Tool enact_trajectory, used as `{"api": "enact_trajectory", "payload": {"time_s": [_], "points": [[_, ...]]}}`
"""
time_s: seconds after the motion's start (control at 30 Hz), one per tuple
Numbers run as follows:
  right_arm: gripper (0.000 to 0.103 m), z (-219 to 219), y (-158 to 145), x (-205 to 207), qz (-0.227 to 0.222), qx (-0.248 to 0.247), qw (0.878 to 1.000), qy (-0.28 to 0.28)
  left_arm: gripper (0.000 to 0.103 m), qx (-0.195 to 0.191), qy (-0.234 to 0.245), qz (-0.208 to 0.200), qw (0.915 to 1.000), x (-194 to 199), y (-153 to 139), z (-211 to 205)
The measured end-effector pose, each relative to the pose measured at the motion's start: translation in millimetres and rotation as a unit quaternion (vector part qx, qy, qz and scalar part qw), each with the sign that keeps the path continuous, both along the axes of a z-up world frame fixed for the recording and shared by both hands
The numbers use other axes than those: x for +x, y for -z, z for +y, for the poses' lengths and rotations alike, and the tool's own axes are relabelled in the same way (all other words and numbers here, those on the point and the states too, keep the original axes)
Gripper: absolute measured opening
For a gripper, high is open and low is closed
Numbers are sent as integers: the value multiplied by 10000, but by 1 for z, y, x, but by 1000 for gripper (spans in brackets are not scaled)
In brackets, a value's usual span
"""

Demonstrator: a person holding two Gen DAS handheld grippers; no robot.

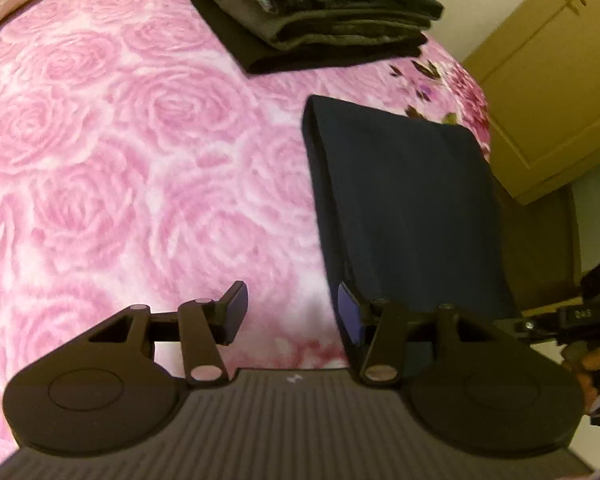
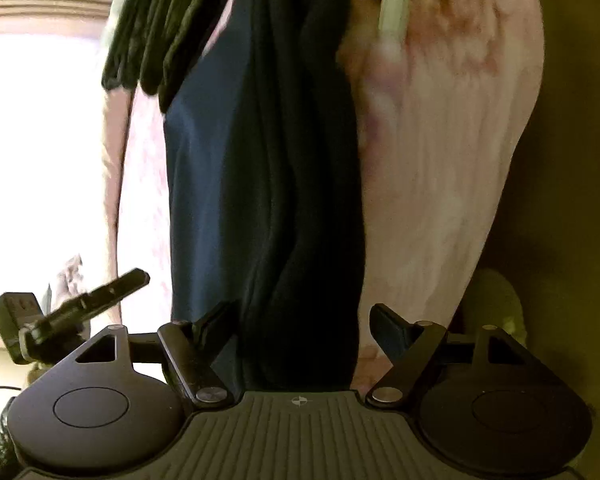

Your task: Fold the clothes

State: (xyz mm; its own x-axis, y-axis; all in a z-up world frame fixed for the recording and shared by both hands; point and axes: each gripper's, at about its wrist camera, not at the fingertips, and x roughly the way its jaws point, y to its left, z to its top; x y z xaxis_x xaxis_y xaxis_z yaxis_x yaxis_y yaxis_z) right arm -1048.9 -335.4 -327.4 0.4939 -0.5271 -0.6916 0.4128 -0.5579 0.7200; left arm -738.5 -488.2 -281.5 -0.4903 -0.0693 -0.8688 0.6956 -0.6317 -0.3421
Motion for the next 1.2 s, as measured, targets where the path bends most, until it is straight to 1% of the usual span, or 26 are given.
{"api": "enact_trajectory", "payload": {"time_s": [0.1,0.17,0.2,0.3,0.33,0.4,0.5,0.63,0.7,0.77,0.87,0.9,0.93,0.97,1.03,1.1,1.17,1.2], "points": [[77,-3,2,8,-164,-89,9997,141,45,-31,74,78,9999,4,-6,6],[77,-8,-1,11,-102,-38,9999,107,46,-44,101,96,9999,8,-7,8],[74,-10,-3,12,-72,-14,9999,90,46,-48,122,97,9999,9,-7,9],[54,-13,-9,15,-41,76,10000,46,47,-49,189,70,9998,9,-7,13],[51,-13,-10,15,-53,115,9999,67,47,-44,222,65,9997,10,-7,14],[40,-12,-14,15,-40,162,9998,118,47,-31,280,60,9996,10,-7,18],[38,-9,-18,19,-107,166,9994,271,49,-5,356,60,9993,12,-7,24],[38,0,-19,21,-707,105,9944,783,50,115,386,77,9992,16,-3,28],[38,-1,-22,23,-733,74,9941,796,50,223,397,93,9989,17,1,30],[38,-2,-22,24,-663,104,9948,765,50,333,432,93,9985,16,8,34],[39,-2,-23,26,-429,137,9970,629,50,483,665,124,9965,12,17,45],[52,3,-22,30,-406,95,9966,710,50,531,743,133,9957,10,20,48],[57,8,-22,33,-383,54,9961,791,50,564,823,135,9949,8,23,53],[60,13,-21,36,-360,12,9955,871,50,597,902,136,9940,6,25,57],[62,24,-19,43,-313,-72,9941,1033,49,641,987,140,9930,3,29,61],[69,34,-17,49,-266,-156,9924,1193,48,667,1015,144,9925,1,31,63],[73,44,-15,56,-219,-240,9903,1353,48,671,1071,141,9919,-1,32,63],[78,49,-14,59,-195,-282,9891,1433,48,666,1111,137,9915,-2,33,62]]}}
